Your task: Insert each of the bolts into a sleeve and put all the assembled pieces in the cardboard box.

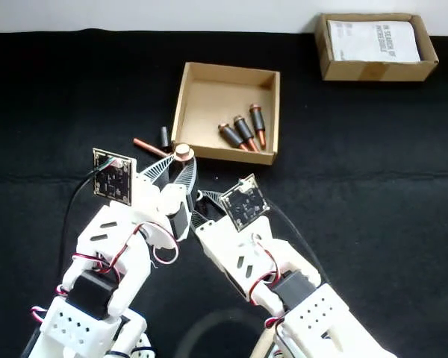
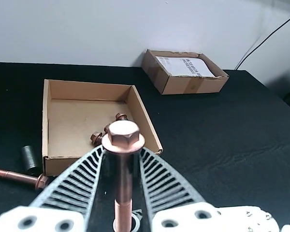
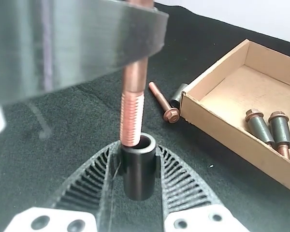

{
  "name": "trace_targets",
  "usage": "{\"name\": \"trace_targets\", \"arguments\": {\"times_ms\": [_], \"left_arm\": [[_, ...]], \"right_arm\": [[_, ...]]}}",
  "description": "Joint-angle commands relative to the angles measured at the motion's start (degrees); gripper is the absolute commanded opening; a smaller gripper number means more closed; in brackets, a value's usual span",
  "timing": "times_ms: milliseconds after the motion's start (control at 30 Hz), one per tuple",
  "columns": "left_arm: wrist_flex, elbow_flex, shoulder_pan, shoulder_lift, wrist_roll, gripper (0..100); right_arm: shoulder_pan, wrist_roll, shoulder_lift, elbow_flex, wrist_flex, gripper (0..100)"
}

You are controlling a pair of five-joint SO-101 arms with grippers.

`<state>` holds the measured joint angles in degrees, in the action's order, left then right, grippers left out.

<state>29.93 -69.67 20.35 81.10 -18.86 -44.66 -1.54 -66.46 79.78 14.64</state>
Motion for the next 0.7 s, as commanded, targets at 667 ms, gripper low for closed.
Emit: {"name": "trace_targets", "arguments": {"times_ms": [667], "left_arm": [[-3.6,2.07,2.59,-7.25,-0.79,1]], "right_arm": [[1.1,-3.78,-1.89,-1.01,-1.01,0.8]]}}
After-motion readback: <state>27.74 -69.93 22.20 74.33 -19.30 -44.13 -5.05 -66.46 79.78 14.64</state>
